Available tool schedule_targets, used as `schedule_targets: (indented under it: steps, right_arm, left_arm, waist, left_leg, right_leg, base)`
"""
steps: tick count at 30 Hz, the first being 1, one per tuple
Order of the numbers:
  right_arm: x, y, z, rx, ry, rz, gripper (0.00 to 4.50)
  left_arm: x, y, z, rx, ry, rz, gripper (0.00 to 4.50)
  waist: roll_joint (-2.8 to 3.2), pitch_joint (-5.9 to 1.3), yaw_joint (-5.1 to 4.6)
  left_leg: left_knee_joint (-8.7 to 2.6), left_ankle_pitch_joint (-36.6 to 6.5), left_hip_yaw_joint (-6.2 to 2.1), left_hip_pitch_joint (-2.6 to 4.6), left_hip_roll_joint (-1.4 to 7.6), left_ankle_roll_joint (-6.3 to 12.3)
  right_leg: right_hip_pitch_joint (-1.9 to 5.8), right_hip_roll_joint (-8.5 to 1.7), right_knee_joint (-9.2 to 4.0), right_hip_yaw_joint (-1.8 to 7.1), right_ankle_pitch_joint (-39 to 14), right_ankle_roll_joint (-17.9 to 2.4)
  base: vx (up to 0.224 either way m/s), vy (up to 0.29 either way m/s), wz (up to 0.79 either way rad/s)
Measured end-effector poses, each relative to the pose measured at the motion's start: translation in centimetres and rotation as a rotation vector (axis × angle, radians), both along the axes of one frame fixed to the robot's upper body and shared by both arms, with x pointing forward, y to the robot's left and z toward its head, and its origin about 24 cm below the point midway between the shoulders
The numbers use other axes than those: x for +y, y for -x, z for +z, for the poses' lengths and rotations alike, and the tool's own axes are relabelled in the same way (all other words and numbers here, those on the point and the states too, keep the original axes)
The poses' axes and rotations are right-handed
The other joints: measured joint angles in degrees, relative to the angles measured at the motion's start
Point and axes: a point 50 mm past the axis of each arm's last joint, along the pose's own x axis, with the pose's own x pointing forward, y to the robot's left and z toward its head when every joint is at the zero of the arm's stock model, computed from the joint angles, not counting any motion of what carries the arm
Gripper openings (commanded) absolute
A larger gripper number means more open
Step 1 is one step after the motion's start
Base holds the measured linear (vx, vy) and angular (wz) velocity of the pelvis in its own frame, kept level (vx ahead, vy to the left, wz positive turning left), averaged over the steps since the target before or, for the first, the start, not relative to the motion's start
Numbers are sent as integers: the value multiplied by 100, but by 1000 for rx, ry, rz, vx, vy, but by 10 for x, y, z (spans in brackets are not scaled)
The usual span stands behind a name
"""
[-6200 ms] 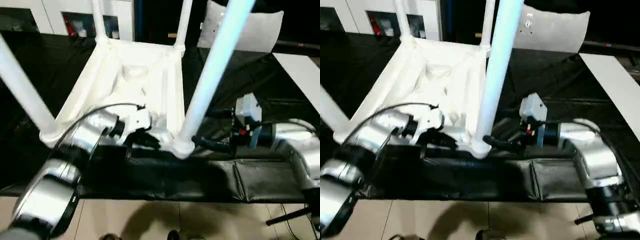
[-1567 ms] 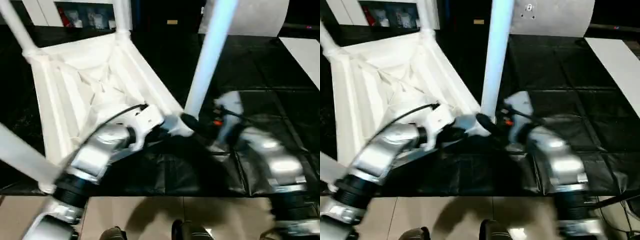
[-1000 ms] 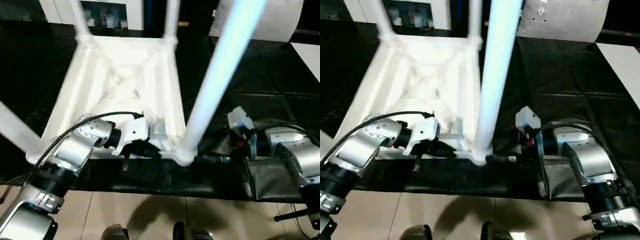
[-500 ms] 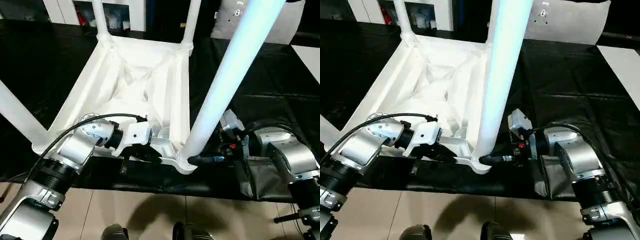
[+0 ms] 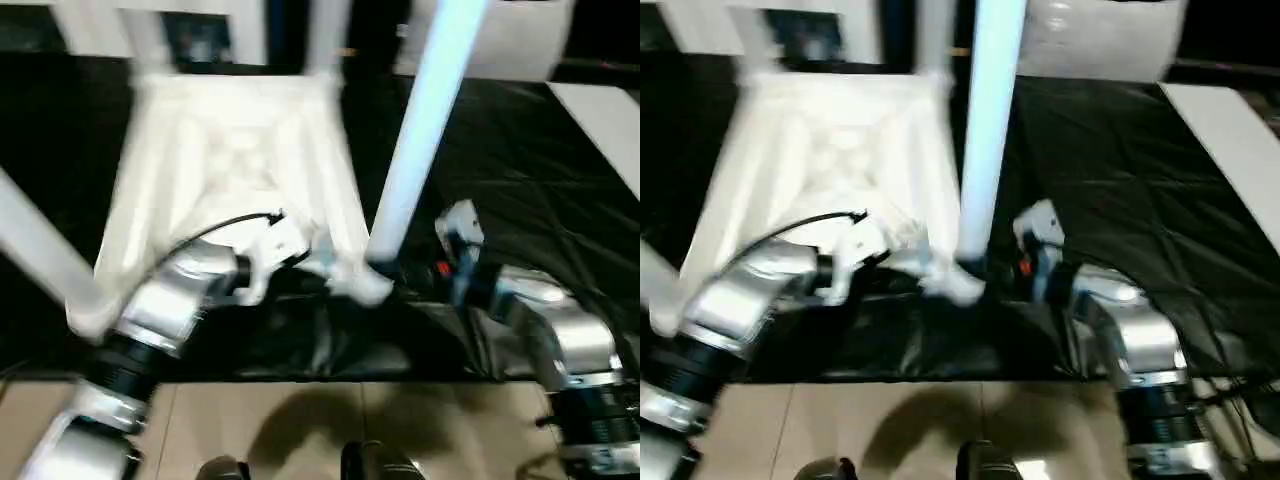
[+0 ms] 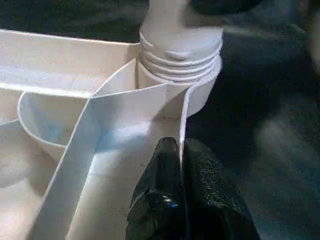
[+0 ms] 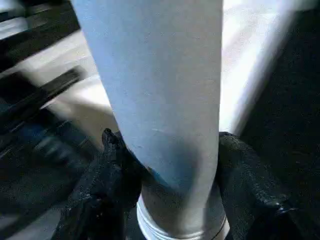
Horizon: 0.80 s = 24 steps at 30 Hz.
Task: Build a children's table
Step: Rotate leg to tighten
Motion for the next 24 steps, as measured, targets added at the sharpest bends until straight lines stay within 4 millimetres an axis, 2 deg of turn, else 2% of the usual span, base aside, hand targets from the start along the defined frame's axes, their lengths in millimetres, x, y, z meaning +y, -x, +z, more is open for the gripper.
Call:
schedule_targets:
  steps: [2,6,7,8,11,12,13,17,19,20,24]
  right_arm:
    - [9,-8,2,-7,5,-117,202]
    - [22,-18,7,-20,8,-294,202]
    - [24,-19,8,-31,11,-339,255]
    - [24,-20,8,-42,12,-365,268]
    - [28,-21,9,-61,13,-398,270]
    - [27,-21,9,-66,14,-398,280]
    - [26,-20,9,-70,15,-394,309]
    - [15,-15,8,-79,22,-307,327]
    - [10,-12,8,-81,28,-257,360]
    - [8,-12,8,-83,31,-237,360]
    - [-10,-6,14,-118,97,-59,404]
  left_arm:
    - [-10,-1,-1,-9,15,82,0]
    - [-24,-5,1,-32,34,211,0]
    - [-28,-5,2,-45,35,236,0]
    - [-31,-6,2,-55,37,251,0]
    - [-36,-6,4,-62,39,274,0]
    - [-37,-5,4,-62,39,274,0]
    - [-37,-5,5,-63,39,271,0]
    - [-36,-4,5,-73,28,223,0]
    - [-33,-3,5,-74,25,197,0]
    - [-32,-3,5,-76,22,186,0]
    - [-18,-2,5,-94,-6,73,0]
  waist:
    - [3,-1,-45]
    - [10,-5,-22]
    - [17,-9,-13]
    - [19,-11,2]
    - [19,-11,26]
    - [19,-11,29]
    - [19,-11,34]
    - [20,-9,78]
    - [28,-4,101]
    - [28,-3,104]
    - [30,-2,122]
  left_leg:
    - [-16,9,1,1,-3,-15]
    - [-59,19,2,-7,-1,-27]
    - [-63,22,2,-21,-1,-21]
    - [-70,30,2,-30,-1,-9]
    - [-76,31,5,-41,0,15]
    - [-76,30,9,-46,0,16]
    - [-76,28,11,-48,0,19]
    - [-77,18,23,-49,5,36]
    - [-76,20,24,-46,6,35]
    - [-75,21,25,-46,6,35]
    - [-69,29,28,-44,7,45]
  right_leg:
    - [-7,4,0,-2,1,6]
    - [-28,17,-13,-5,-1,10]
    - [-41,19,-22,-4,-1,10]
    - [-47,19,-34,-4,1,10]
    - [-49,24,-59,-3,4,10]
    - [-51,23,-66,-2,4,10]
    - [-52,23,-70,-2,4,10]
    - [-56,22,-72,-2,4,10]
    - [-57,22,-64,-2,4,10]
    - [-58,22,-60,-3,5,9]
    - [-58,20,-55,-2,14,7]
  base:
    - [0,0,0]
    - [0,0,0]
    - [0,0,0]
    - [0,0,0]
    - [0,0,0]
    - [0,0,0]
    - [0,0,0]
    - [0,0,0]
    - [0,0,0]
    - [0,0,0]
    - [0,0,0]
